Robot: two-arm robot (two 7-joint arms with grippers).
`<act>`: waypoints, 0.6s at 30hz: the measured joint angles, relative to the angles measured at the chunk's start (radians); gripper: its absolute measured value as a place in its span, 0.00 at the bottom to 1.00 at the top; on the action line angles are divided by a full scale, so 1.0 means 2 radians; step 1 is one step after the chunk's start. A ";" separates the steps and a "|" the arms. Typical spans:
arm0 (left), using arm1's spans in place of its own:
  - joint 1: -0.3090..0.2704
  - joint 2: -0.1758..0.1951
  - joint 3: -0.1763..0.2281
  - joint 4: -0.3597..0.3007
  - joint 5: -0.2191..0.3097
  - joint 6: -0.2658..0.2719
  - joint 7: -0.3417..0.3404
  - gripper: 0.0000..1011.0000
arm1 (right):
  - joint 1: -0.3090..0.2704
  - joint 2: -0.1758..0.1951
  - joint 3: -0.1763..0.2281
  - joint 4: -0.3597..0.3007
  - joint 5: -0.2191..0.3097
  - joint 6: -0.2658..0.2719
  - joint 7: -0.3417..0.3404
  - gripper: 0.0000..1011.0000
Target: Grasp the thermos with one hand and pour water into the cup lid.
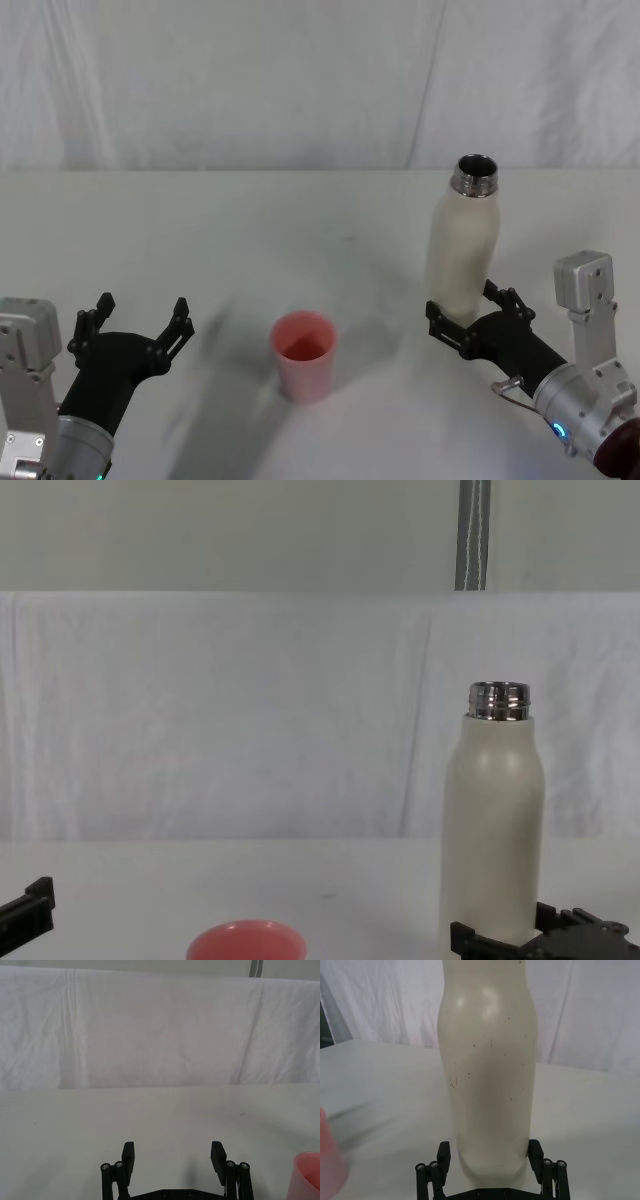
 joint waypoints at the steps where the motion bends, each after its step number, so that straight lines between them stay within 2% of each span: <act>1: 0.000 0.000 0.000 0.000 0.000 0.000 0.000 0.99 | -0.001 0.000 0.000 -0.002 0.000 0.001 0.000 0.99; 18: 0.000 0.000 0.000 0.000 0.000 0.000 0.000 0.99 | -0.030 0.013 0.005 -0.030 0.003 0.004 -0.003 0.99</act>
